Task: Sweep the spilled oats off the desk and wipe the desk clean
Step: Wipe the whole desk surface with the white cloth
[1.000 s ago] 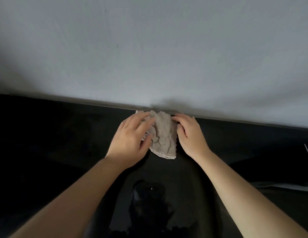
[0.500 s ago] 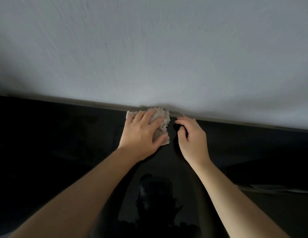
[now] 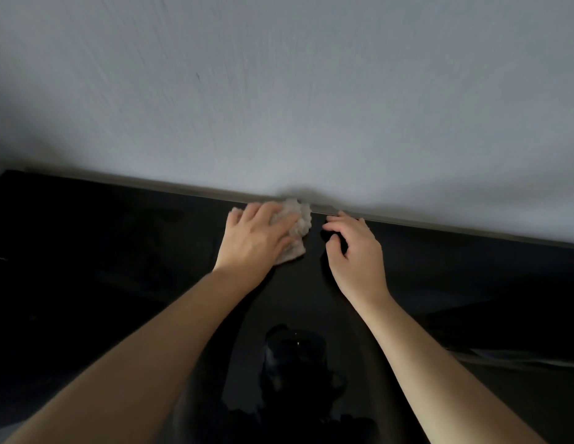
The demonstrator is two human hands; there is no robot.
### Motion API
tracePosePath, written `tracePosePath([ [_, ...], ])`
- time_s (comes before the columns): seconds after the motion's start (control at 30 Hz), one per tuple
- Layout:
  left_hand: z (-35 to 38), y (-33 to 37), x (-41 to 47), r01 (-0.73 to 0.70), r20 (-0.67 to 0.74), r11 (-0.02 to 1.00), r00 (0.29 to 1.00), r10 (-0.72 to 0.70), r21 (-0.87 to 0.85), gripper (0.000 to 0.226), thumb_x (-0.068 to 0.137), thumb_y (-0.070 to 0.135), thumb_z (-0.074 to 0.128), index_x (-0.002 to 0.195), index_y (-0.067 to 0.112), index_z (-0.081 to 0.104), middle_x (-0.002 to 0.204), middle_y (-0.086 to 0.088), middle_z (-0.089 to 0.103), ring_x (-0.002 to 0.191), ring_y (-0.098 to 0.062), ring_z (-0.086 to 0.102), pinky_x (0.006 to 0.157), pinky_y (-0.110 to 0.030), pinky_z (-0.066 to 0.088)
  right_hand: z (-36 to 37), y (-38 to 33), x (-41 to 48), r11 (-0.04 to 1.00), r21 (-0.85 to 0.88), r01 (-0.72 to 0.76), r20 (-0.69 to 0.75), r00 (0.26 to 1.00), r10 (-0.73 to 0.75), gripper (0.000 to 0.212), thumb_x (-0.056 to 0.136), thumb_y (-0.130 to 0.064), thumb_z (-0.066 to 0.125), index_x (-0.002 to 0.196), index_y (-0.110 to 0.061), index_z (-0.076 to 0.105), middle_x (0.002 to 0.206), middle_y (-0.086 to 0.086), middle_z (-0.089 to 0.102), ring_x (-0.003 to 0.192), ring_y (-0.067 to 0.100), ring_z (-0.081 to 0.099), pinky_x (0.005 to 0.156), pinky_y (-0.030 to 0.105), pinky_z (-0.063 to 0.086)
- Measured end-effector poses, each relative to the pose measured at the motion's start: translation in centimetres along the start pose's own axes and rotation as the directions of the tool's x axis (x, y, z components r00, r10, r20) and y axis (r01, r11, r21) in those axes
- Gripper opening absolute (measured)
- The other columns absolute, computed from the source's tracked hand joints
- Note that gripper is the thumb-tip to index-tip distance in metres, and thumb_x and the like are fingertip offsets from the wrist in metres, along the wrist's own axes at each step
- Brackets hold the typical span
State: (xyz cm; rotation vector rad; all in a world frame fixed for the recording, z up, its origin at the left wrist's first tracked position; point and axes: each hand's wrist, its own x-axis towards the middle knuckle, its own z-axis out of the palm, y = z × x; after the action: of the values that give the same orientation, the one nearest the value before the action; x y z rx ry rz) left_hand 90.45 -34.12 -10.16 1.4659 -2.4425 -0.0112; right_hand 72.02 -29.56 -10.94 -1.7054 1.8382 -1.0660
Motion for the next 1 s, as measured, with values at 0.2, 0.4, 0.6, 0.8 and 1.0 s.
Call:
tracePosePath([
  [0.2, -0.5, 0.2, -1.3, -0.032, -0.035, 0.998, 0.999, 0.034, 0.06, 0.036, 0.09, 0.04, 0.046, 0.111, 0.02, 0.068, 0.099, -0.007, 0.058, 0.084, -0.027, 0.056, 0.071, -0.041, 0.045, 0.0, 0.2, -0.1, 1.0, -0.013, 0.025, 0.008, 1.0, -0.025, 0.027, 0.091, -0.003, 0.051, 0.108, -0.01, 0.07, 0.12, 0.0, 0.067, 0.127, 0.012, 0.051, 0.119, 0.036, 0.026],
  [0.4, -1.2, -0.7, -1.9, -0.07, 0.043, 0.98, 0.997, 0.063, 0.184, 0.041, 0.092, 0.047, 0.038, 0.119, 0.027, 0.062, 0.106, -0.006, 0.058, 0.09, -0.027, 0.056, 0.077, -0.044, 0.042, 0.3, -0.1, 0.0, 0.998, -0.061, 0.028, 0.001, 1.0, -0.028, 0.026, 0.091, -0.003, 0.052, 0.108, -0.009, 0.07, 0.12, 0.003, 0.067, 0.125, 0.015, 0.053, 0.116, 0.044, 0.031],
  [0.6, -1.1, 1.5, -5.1, 0.016, -0.006, 0.999, 1.0, -0.015, 0.042, 0.047, 0.087, 0.056, 0.04, 0.117, 0.029, 0.064, 0.115, -0.004, 0.059, 0.097, -0.026, 0.055, 0.077, -0.042, 0.043, 0.4, -0.2, -0.4, 0.991, -0.119, 0.057, -0.003, 0.998, -0.058, 0.026, 0.09, -0.004, 0.054, 0.109, -0.008, 0.07, 0.122, 0.003, 0.065, 0.125, 0.015, 0.051, 0.114, 0.045, 0.034],
  [0.8, -0.8, 0.1, -4.6, -0.013, -0.014, 0.999, 1.0, 0.013, 0.05, 0.044, 0.088, 0.046, 0.036, 0.113, 0.025, 0.066, 0.107, -0.006, 0.059, 0.09, -0.029, 0.056, 0.072, -0.044, 0.046, 0.3, -0.6, -1.5, 0.946, -0.309, 0.1, 0.129, 0.99, -0.062, 0.037, 0.093, -0.005, 0.051, 0.129, -0.011, 0.059, 0.143, 0.005, 0.051, 0.138, 0.017, 0.04, 0.119, 0.034, 0.015],
  [1.0, -0.4, 1.1, -5.3, 0.004, -0.036, 0.997, 0.999, -0.001, 0.071, 0.043, 0.092, 0.044, 0.034, 0.109, 0.024, 0.067, 0.104, -0.005, 0.058, 0.086, -0.027, 0.055, 0.07, -0.046, 0.045, 0.2, -0.9, -3.7, 0.891, -0.435, 0.134, 0.193, 0.98, -0.053, 0.043, 0.097, -0.012, 0.045, 0.14, -0.015, 0.048, 0.151, 0.003, 0.041, 0.144, 0.018, 0.03, 0.12, 0.037, 0.013],
])
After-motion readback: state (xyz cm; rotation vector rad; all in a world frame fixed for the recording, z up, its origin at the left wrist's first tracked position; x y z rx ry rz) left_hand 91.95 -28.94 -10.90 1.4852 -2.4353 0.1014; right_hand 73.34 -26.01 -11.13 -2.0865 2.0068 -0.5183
